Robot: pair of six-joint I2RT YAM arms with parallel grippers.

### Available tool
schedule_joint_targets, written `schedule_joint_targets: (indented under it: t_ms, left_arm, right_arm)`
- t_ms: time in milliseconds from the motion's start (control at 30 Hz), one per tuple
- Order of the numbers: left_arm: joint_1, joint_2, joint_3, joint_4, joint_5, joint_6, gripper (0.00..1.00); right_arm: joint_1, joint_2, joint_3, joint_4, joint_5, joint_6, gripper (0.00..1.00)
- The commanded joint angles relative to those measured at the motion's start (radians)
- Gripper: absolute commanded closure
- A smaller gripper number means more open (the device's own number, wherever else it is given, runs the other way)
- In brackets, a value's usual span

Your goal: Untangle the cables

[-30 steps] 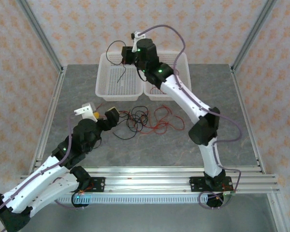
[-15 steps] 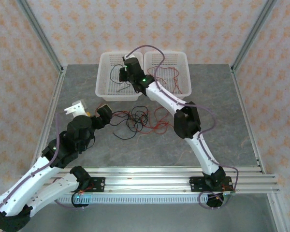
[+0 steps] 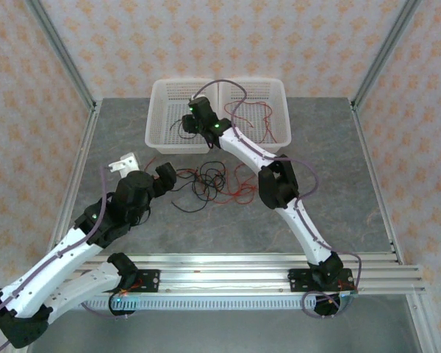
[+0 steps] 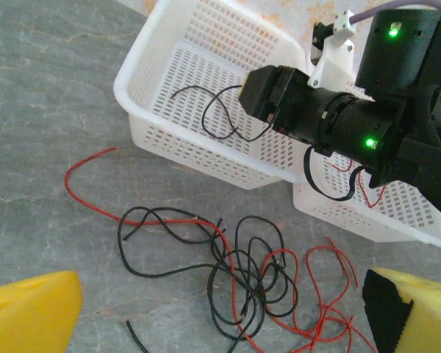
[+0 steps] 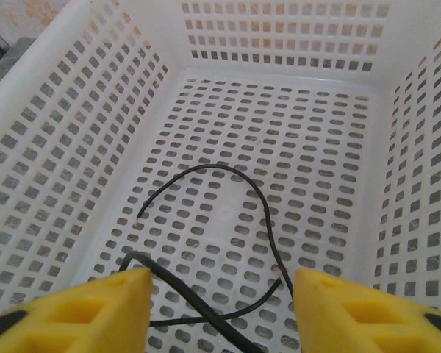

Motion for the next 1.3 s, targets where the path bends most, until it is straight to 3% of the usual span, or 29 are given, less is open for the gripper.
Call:
schedule_joint_targets:
  t_ms: [0, 300, 633, 1067, 1267]
  left_arm:
    - [0.005, 0.015, 0.032, -0.036, 0.024, -0.024, 0.02]
    - [0.005, 0.073, 0.025, -0.036, 0.047, -0.046, 0.04]
    - [0.005, 0.153, -0.008, 0.009, 0.1, -0.052, 0.11]
    - [0.005, 0.358, -0.066, 0.132, 0.247, -0.053, 0.34]
    - [0.008, 0.503, -0.105, 0.254, 0.293, -0.082, 0.44]
  right_arm:
    - [-0.002, -0.047, 0.038, -0.04, 0.003, 0.001, 0.42]
    - [-0.002, -0.176, 0.009, -0.122, 0.008, 0.047, 0.34]
    - [0.0, -0.391, -0.136, -0.183, -0.043, 0.152, 0.34]
    - [0.027, -0.89, -0.855, 0.059, -0.023, 0.279, 0.37]
    - [0.027, -1.064, -1.085, 0.101, 0.03, 0.3, 0.37]
